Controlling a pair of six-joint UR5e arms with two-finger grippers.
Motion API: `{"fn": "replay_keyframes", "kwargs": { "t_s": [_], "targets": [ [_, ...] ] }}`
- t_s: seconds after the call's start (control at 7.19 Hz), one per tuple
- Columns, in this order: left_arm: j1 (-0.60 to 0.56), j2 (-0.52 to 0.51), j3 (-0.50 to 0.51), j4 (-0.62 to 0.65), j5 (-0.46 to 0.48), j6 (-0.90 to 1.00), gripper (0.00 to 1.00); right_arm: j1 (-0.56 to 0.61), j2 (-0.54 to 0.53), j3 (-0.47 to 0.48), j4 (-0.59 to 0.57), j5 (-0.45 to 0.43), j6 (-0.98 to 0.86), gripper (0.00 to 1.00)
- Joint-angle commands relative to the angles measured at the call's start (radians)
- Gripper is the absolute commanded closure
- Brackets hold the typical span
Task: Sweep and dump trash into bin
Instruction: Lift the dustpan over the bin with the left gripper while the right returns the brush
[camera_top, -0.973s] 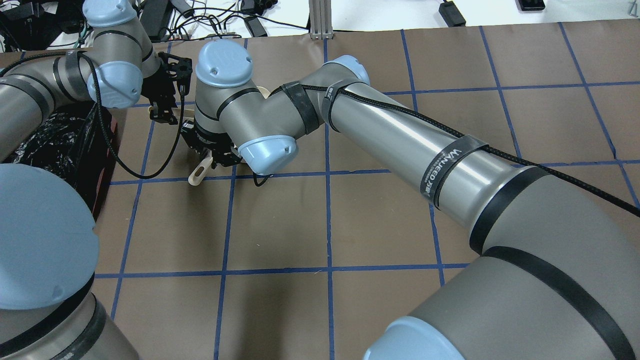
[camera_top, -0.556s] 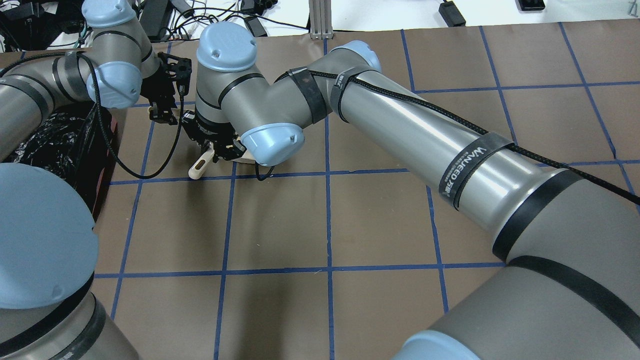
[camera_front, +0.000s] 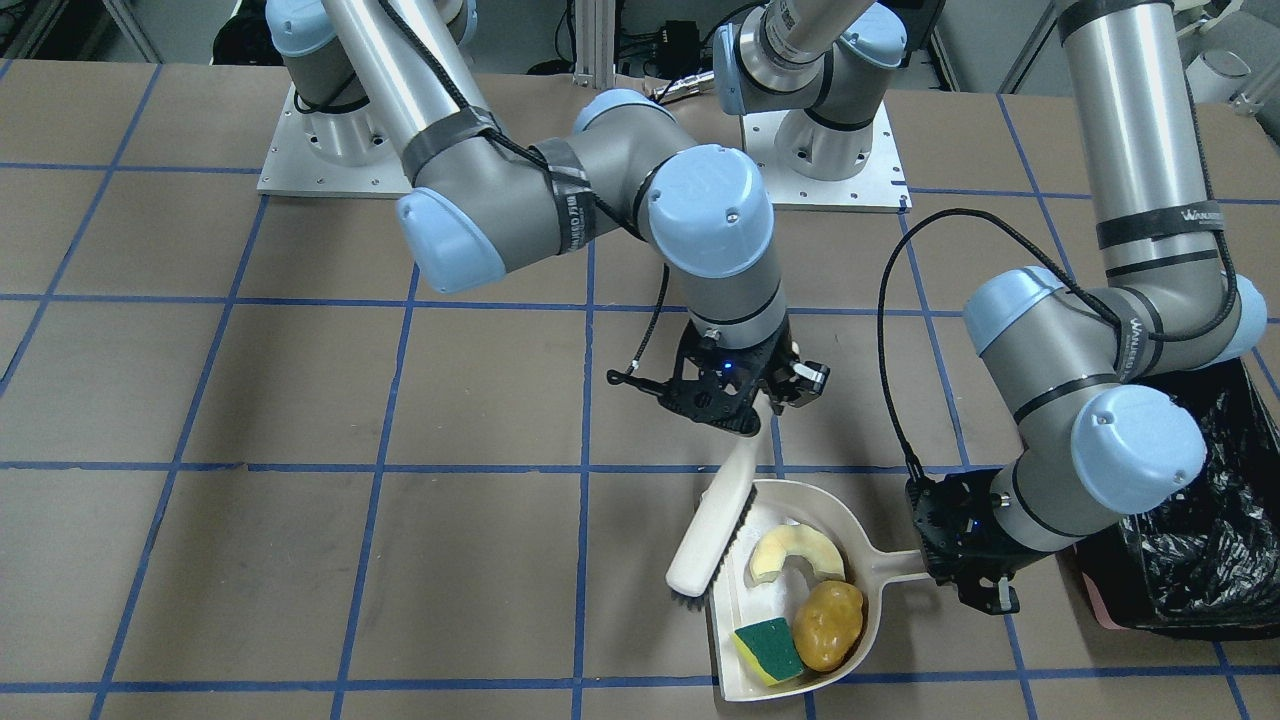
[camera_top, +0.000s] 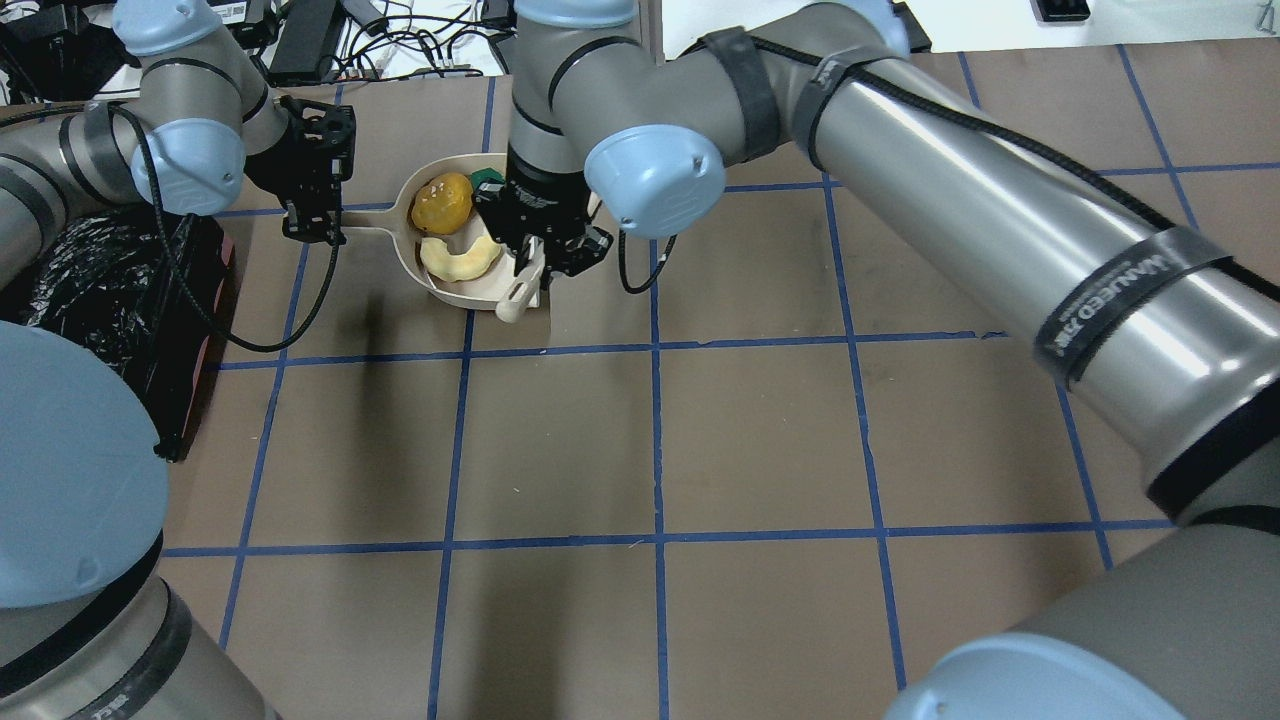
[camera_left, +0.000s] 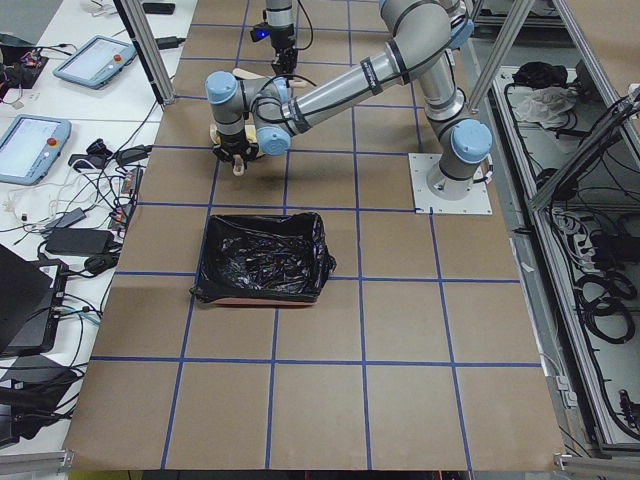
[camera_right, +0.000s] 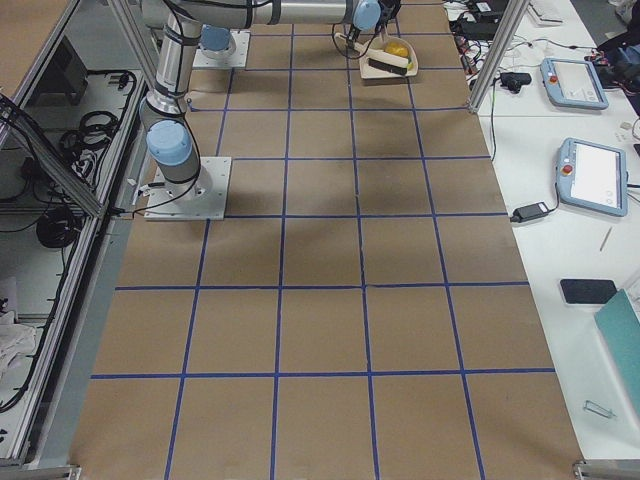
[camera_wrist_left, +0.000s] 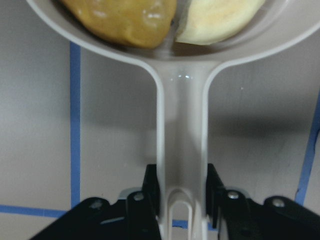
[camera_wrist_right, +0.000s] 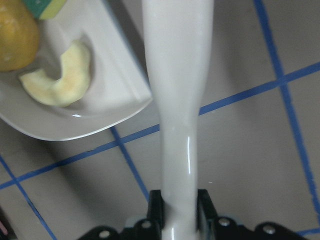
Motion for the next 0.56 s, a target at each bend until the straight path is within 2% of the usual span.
{"fn": "replay_keyframes", "kwargs": {
  "t_s": [0.0,0.14,0.28,0.42],
  "targets": [
    [0.027,0.035,0.012,-0.035,0.002,0.028,0.77,-0.131,-0.095,0.053,0.153,-0.102,-0.237,1.0],
    [0.058,0.049,0.035,-0.077,0.004,0.055,0.77,-0.201,-0.156,0.08,0.239,-0.143,-0.37,1.0],
    [0.099,0.069,0.07,-0.142,0.002,0.11,0.78,-0.281,-0.208,0.128,0.27,-0.175,-0.506,1.0],
    [0.148,0.092,0.12,-0.225,0.004,0.199,0.78,-0.358,-0.262,0.169,0.274,-0.208,-0.565,1.0]
  ]
}}
